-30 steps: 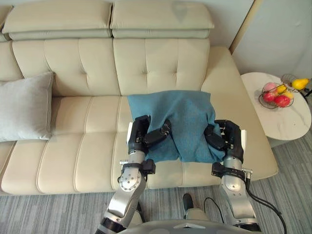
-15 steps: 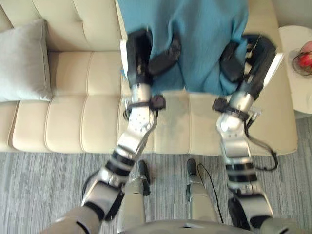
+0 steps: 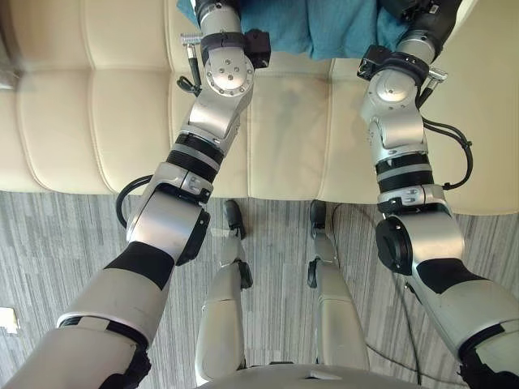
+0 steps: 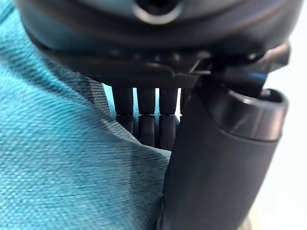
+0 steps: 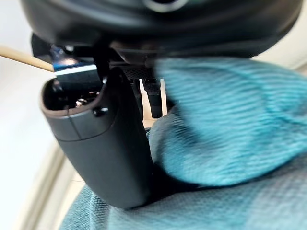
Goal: Pick up cushions and gather them together orderly.
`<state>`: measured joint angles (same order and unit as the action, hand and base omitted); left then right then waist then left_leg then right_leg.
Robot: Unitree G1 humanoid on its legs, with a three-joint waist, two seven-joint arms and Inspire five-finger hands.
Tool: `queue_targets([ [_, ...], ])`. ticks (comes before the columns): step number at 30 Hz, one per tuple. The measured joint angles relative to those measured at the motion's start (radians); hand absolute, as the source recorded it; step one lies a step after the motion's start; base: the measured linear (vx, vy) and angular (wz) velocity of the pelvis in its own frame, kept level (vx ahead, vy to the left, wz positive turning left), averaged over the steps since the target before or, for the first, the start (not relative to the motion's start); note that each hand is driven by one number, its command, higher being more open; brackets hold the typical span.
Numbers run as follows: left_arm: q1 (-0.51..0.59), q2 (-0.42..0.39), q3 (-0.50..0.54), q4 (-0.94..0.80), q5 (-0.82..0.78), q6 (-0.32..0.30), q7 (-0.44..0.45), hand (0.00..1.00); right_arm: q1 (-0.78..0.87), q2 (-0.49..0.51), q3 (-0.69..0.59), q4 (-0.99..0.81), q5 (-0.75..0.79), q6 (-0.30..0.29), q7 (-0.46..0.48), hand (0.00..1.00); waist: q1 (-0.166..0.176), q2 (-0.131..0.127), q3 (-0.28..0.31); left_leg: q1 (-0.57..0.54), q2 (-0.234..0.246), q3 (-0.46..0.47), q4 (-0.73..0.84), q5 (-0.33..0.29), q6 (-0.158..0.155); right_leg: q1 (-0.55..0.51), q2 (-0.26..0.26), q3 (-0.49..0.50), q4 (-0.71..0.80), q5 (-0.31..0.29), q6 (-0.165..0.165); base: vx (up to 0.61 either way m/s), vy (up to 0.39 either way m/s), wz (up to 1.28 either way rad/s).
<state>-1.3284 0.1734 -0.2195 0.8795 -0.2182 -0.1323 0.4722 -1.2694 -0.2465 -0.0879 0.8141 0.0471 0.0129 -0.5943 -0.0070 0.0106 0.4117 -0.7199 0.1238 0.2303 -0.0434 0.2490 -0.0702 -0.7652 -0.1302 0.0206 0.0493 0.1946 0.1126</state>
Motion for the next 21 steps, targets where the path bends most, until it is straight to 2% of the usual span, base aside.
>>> queue_targets([
  [3,0.010,-0.007,0.011,0.020,-0.015,-0.011,-0.009,1.00,-0.013,-0.021,0.032,0.045,0.016,0.004,0.031,1.00,0.000,-0.001,0.033,-0.006,0.004,-0.002,0.000,0.001,-0.002,-0.003,0.003,-0.007,0.000,0.000,0.000,0.12,0.030,0.03],
  [7,0.099,-0.011,0.044,-0.019,-0.014,-0.081,-0.048,1.00,-0.009,-0.041,0.080,0.085,0.015,0.001,0.072,1.00,-0.002,-0.001,0.033,-0.009,0.015,-0.015,0.000,0.006,-0.009,-0.007,0.012,-0.022,0.013,0.000,0.000,0.12,0.037,0.02],
  [12,0.215,-0.018,0.049,-0.075,-0.027,-0.118,-0.067,1.00,0.104,-0.038,0.067,0.059,0.015,-0.044,0.073,1.00,0.002,-0.001,0.033,0.013,0.016,-0.019,-0.023,0.021,-0.012,0.007,0.013,-0.027,0.019,-0.003,-0.002,0.08,0.044,0.02],
  [18,0.293,0.000,0.082,-0.165,-0.037,-0.105,-0.080,1.00,0.324,-0.027,-0.004,-0.100,0.014,-0.049,0.074,1.00,0.004,-0.002,0.032,0.041,0.016,-0.018,-0.042,0.033,-0.005,0.021,0.014,-0.028,0.030,-0.005,-0.003,0.07,0.050,0.00],
  [21,0.344,0.048,0.093,-0.234,-0.047,-0.080,-0.079,1.00,0.458,-0.028,-0.062,-0.230,0.014,-0.046,0.085,1.00,0.001,-0.002,0.032,0.068,0.020,-0.014,-0.042,0.033,-0.005,0.044,0.019,-0.025,0.029,-0.006,-0.004,0.06,0.042,-0.05],
])
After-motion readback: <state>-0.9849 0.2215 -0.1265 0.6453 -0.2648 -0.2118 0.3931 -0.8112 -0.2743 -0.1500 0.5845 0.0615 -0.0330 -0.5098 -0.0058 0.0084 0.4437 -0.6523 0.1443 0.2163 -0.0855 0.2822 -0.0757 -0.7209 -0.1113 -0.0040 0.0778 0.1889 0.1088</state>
